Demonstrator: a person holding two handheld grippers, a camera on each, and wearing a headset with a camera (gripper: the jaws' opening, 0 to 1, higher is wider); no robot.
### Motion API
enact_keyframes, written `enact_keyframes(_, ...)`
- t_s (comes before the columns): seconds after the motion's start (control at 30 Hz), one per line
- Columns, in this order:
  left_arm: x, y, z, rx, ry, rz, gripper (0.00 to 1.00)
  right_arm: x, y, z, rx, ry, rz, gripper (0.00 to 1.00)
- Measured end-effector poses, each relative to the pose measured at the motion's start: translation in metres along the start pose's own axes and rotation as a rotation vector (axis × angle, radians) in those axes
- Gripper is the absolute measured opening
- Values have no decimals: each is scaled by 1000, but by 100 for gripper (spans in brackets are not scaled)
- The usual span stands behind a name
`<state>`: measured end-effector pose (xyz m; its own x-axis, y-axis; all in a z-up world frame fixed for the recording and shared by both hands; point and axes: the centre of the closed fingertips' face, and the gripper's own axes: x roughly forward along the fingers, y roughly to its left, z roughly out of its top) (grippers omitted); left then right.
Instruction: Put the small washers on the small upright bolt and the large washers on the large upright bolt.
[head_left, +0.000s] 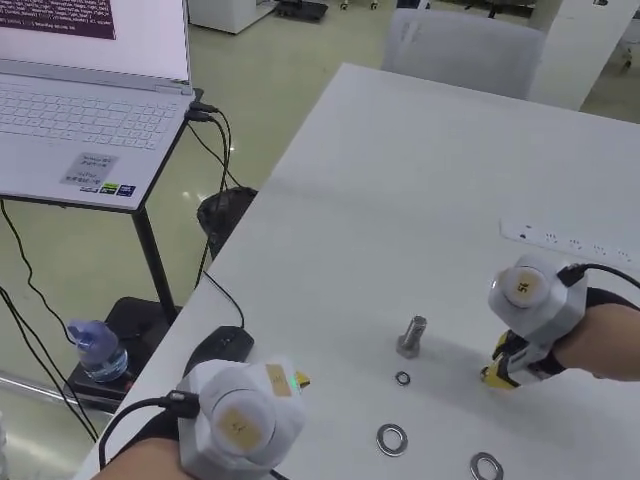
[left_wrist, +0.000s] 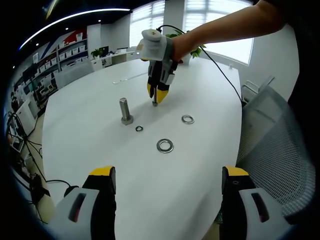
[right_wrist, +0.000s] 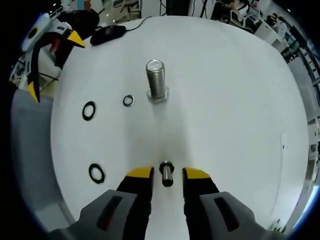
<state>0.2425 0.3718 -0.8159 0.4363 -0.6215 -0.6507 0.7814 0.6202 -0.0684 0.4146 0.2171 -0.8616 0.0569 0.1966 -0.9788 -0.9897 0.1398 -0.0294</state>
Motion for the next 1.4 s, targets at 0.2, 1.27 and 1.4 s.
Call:
enact_keyframes(0.2,0,0,0,1,-1,0,87,-10,-1,11,-14,-21,-8,26)
enact_keyframes(1.27,-10,3,-1,1,-15,28,87,-5,60,81,-221,-98,49,26)
enact_keyframes(1.4,-9,1,1,4,-18,21,90,-1,65,84,-252,-95,54,26)
